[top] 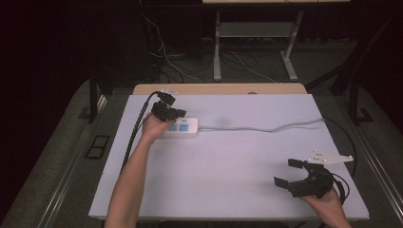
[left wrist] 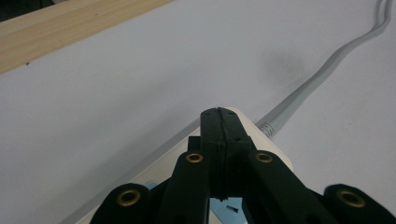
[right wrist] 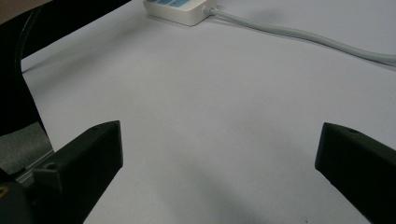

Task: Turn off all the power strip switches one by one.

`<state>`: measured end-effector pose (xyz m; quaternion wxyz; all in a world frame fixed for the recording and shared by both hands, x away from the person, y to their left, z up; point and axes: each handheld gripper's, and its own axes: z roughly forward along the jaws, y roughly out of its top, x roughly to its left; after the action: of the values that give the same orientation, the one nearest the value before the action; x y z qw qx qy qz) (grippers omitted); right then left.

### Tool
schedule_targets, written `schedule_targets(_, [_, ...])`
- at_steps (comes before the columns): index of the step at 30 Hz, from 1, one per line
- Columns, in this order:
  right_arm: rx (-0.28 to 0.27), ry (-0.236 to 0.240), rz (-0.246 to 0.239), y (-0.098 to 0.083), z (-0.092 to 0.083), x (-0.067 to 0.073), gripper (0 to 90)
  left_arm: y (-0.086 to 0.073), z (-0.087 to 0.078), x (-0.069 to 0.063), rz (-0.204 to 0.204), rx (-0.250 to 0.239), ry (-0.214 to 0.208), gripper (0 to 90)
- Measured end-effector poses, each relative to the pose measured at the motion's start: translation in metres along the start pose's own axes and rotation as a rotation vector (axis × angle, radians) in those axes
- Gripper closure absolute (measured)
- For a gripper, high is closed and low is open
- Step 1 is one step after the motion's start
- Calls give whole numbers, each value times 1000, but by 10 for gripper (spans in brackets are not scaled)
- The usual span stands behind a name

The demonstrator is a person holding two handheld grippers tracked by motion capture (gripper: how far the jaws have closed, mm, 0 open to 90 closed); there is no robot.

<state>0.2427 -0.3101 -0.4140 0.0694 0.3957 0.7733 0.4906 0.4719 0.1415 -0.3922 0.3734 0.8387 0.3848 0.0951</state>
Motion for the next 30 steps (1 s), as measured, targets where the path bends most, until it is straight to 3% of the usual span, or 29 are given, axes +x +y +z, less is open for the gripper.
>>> schedule_targets(17, [-5,1,1,0,-1,-1,6,-8,26,2,-7,51,18,894])
schedule_targets(27, [-5,1,1,-1,-2,-1,6,-9,23,5,-16,58,26,895])
schedule_targets(30, [-5,1,-1,0,-2,-1,6,-10,24,6,-44,50,8,895])
